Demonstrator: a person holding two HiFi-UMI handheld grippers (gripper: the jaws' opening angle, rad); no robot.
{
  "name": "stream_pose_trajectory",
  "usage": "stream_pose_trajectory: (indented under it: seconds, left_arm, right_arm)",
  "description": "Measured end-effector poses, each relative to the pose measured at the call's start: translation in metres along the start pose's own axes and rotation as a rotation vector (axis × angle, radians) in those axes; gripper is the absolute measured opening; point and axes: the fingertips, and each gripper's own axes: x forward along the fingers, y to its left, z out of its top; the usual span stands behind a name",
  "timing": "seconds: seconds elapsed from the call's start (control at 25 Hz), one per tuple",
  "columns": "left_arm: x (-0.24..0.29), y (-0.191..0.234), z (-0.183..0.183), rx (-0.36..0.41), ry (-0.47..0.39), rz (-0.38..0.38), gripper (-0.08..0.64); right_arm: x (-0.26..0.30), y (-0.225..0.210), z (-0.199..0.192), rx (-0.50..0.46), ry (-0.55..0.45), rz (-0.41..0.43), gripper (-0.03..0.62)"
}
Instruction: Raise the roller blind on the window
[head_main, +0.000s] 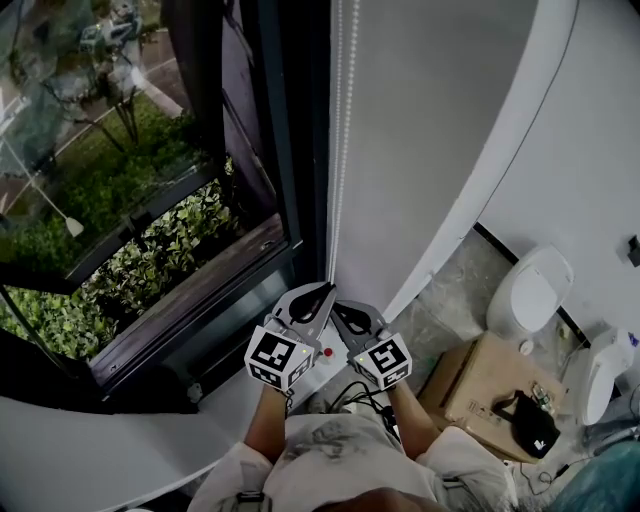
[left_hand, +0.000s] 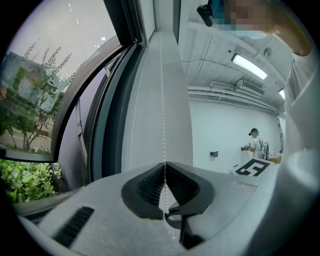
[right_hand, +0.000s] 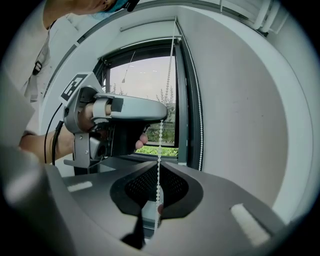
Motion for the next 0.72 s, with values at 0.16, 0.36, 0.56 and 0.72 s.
stream_pose_trajectory:
  seconds: [0.16,0.36,0.56,0.72]
  left_arm:
    - [0.001,0.002,-0.010,-0.015,0.012,0.003,0.020]
    - [0.000,0.001,-0.013,-0.011,0.016,0.011,0.020]
    - [-0.001,-0.001,-0.010,-0.008,0.009,0.012,0.021]
    - [-0.002,-0.001,-0.008,-0.013,-0.002,0.009,0.021]
  right_arm:
    - [0.002,-0.002,-0.010,0.011,0.020,-0.001,0.020]
    - [0.002,-0.001,-0.013,0.010,0.028,-0.006,0.020]
    - [0.000,0.000,-0.008,0.002,0.009,-0.013,0.021]
    - [-0.001,-0.001,-0.005,-0.014,-0.011,-0.020,0.023]
